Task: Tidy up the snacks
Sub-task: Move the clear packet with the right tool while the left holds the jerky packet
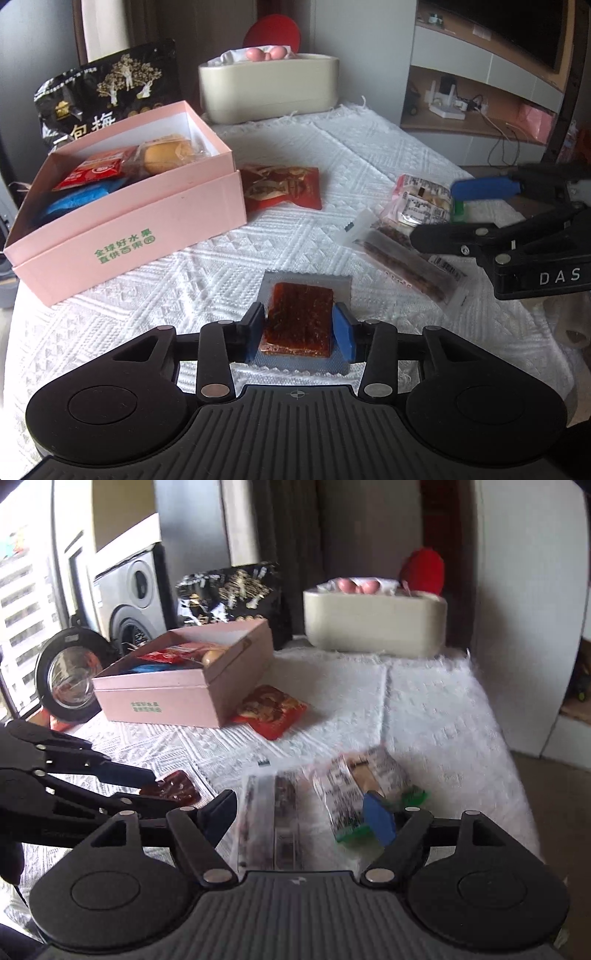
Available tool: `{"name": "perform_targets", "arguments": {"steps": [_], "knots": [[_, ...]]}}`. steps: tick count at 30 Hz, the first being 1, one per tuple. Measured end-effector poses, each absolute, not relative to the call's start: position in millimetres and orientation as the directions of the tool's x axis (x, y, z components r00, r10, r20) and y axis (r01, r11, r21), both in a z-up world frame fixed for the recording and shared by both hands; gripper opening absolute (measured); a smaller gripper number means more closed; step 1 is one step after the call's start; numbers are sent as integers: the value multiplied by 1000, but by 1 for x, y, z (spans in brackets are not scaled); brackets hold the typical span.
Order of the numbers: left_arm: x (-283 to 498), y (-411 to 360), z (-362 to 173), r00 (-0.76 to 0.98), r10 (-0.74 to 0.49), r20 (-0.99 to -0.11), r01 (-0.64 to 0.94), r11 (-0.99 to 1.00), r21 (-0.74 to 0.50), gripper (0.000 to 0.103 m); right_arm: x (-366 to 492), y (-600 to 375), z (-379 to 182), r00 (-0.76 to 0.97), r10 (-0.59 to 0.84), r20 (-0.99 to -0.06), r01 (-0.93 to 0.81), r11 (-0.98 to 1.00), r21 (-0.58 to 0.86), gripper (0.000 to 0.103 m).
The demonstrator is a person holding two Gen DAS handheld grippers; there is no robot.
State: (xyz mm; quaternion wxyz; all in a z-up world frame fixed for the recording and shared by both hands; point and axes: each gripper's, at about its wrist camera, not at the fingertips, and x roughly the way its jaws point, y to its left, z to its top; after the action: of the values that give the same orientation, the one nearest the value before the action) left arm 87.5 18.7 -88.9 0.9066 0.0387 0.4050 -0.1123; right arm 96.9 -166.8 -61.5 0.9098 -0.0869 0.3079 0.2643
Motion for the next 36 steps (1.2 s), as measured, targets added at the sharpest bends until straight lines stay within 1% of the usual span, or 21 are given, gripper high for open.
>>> {"name": "perform_targets", "arguments": {"steps": [1, 3, 4, 7, 9, 11, 13, 15, 16, 17, 18, 20, 24, 28, 32, 34, 36], "knots": [[89, 19, -89, 647, -175, -742, 236, 971, -23, 48, 103, -158, -56, 668, 440, -600, -574, 818, -39, 76], [90, 18, -89, 648, -176, -741, 238, 971, -23, 48, 123, -138, -51, 637, 476, -606, -656, 748, -101, 81], [89, 19, -89, 648, -177, -740, 239, 971, -23, 48, 134, -128, -51, 618, 488, -617, -687, 716, -123, 83], [86, 25, -89, 648, -185, -739, 238, 971, -34, 48, 177, -97, -60, 559, 485, -672, -750, 642, -161, 83], [83, 33, -88, 649, -188, -737, 226, 973, -50, 48, 202, -86, -67, 519, 487, -702, -767, 627, -133, 83], [80, 44, -88, 648, -210, -732, 217, 972, -86, 48, 227, -80, -75, 433, 502, -749, -788, 614, -44, 83], [77, 54, -88, 641, -253, -724, 221, 965, -141, 49, 244, -76, -85, 380, 497, -780, -772, 635, 28, 83], [75, 57, -87, 637, -275, -720, 228, 960, -165, 48, 246, -75, -90, 367, 487, -792, -752, 657, 56, 82], [74, 57, -87, 637, -279, -718, 233, 958, -166, 48, 242, -76, -90, 382, 487, -786, -746, 665, 50, 79], [73, 56, -87, 638, -281, -717, 237, 958, -164, 48, 233, -78, -88, 396, 484, -780, -743, 668, 38, 72], [72, 55, -87, 639, -280, -716, 242, 957, -159, 48, 223, -79, -86, 402, 480, -780, -744, 668, 27, 69], [70, 54, -87, 642, -282, -713, 247, 956, -156, 48, 202, -83, -81, 421, 463, -780, -731, 682, 10, 67], [67, 52, -87, 645, -284, -709, 251, 956, -154, 48, 160, -97, -73, 411, 485, -772, -701, 710, 73, 67], [63, 43, -87, 650, -257, -715, 270, 958, -98, 49, 129, -109, -73, 447, 496, -744, -658, 746, 102, 72], [65, 34, -87, 645, -223, -731, 286, 957, -39, 49, 115, -123, -74, 509, 469, -722, -599, 795, 95, 73], [66, 31, -88, 645, -215, -733, 301, 954, -15, 50, 108, -134, -69, 538, 479, -694, -583, 806, 105, 73], [65, 32, -89, 652, -218, -726, 292, 956, -25, 50, 101, -148, -61, 567, 488, -664, -575, 812, 105, 77]]}}
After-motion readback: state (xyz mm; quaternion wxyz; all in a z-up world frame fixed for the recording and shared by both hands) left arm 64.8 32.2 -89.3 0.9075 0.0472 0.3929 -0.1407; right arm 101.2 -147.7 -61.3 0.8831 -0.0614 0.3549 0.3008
